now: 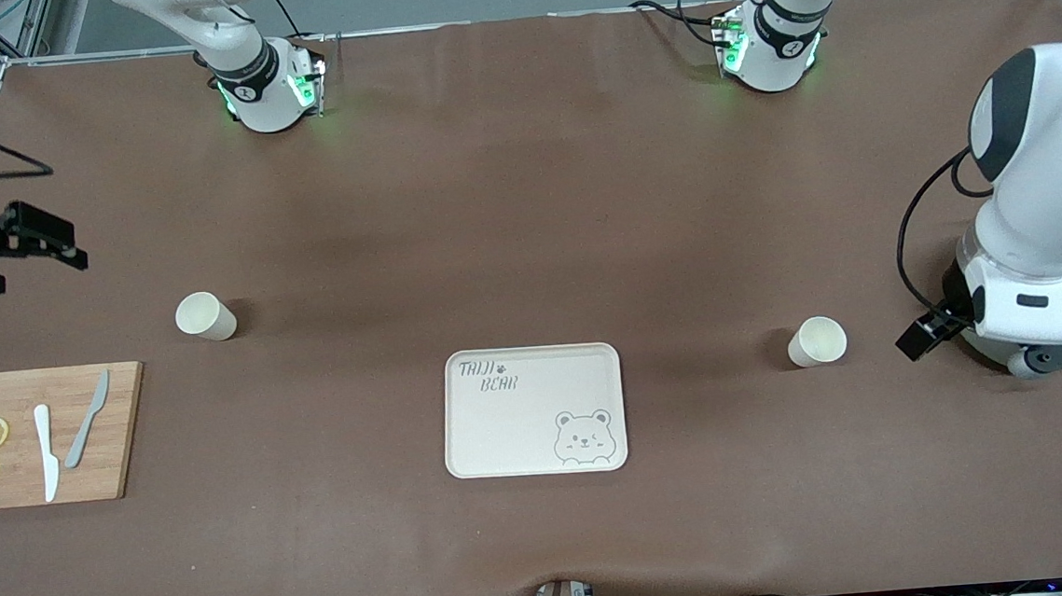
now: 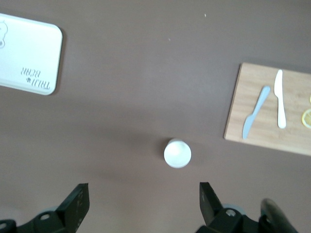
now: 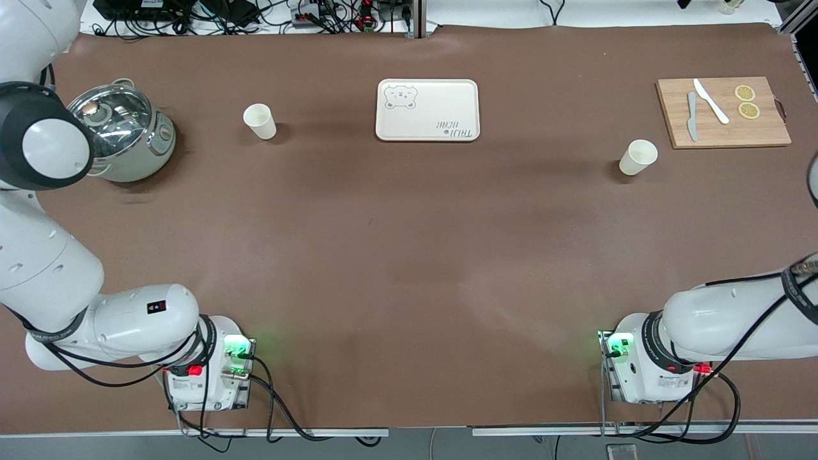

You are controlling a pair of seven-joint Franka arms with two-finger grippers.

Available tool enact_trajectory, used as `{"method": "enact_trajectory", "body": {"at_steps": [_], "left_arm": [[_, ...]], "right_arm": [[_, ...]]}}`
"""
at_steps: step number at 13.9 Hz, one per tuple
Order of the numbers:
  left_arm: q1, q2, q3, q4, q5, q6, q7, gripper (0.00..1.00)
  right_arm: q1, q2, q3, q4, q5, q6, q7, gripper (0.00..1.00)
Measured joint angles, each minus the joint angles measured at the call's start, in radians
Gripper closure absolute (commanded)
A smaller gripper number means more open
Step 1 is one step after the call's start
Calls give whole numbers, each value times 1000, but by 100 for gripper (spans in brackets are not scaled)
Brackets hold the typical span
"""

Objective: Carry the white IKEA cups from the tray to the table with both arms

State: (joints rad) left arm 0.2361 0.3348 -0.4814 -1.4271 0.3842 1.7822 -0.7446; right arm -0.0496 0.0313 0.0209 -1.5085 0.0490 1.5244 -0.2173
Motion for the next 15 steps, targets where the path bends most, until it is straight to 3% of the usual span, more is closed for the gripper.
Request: {"method": "enact_trajectory", "body": {"at_steps": [2, 5, 15], "left_arm": [[3, -35, 0, 1, -37, -56, 62, 0], [4, -73, 0, 1, -58, -132, 144, 0], [56, -135, 2, 2, -175, -217, 259, 0]], "right_arm": [[-11, -41, -9, -85, -2, 12, 26, 0], [-15, -41, -11, -126, -39, 34, 111, 0], [-15, -43, -5, -63, -56, 26, 134, 0]]}}
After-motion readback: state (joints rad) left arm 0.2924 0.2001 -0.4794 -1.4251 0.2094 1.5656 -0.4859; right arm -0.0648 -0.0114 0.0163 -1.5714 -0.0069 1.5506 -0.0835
